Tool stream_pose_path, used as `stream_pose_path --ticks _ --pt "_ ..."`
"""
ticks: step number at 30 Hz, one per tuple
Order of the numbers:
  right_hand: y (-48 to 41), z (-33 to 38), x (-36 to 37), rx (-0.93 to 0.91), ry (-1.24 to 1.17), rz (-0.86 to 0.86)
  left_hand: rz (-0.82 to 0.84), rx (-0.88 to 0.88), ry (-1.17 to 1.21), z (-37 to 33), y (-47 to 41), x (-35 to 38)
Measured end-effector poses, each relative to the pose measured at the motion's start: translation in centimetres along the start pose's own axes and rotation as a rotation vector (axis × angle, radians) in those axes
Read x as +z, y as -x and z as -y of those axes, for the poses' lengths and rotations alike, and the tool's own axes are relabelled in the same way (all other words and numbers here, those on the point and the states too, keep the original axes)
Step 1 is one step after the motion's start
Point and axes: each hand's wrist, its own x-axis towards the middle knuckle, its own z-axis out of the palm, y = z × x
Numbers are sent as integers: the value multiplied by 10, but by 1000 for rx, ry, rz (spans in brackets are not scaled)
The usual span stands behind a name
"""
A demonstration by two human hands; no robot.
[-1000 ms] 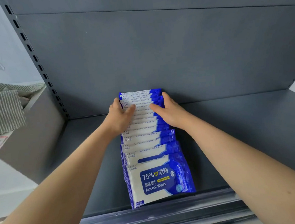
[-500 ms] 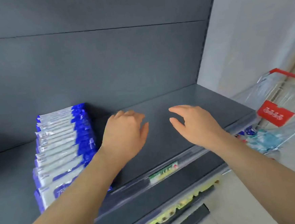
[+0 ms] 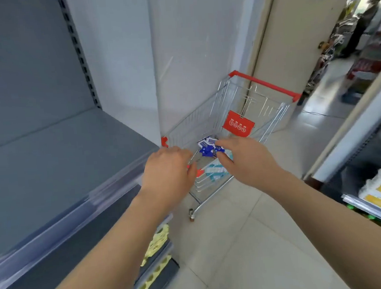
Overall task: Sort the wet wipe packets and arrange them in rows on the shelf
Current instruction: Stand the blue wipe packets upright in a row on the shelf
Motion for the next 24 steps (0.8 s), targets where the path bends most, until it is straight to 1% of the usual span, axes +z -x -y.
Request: stream_pose_path --ticks 2,4,9,13,16,20,24 --pt "-18 -39 6 32 -3 20 35 2 5 -19 -34 31" --pt "-41 -75 17 56 -1 41 77 4 -42 -30 -70 64" --pt "-123 -159 52 110 -34 68 166 -43 -82 -44 -170 140" --pt "-208 -223 75 122 -20 94 260 -95 -76 -40 -260 194" --pt "-264 -264 87 125 -21 124 301 -123 -62 -35 -318 225" --pt "-341 -318 110 118 -44 193 366 -163 -50 -29 -392 267" --pt "-414 -369 150 66 -60 223 421 -276 -21 -15 -453 326"
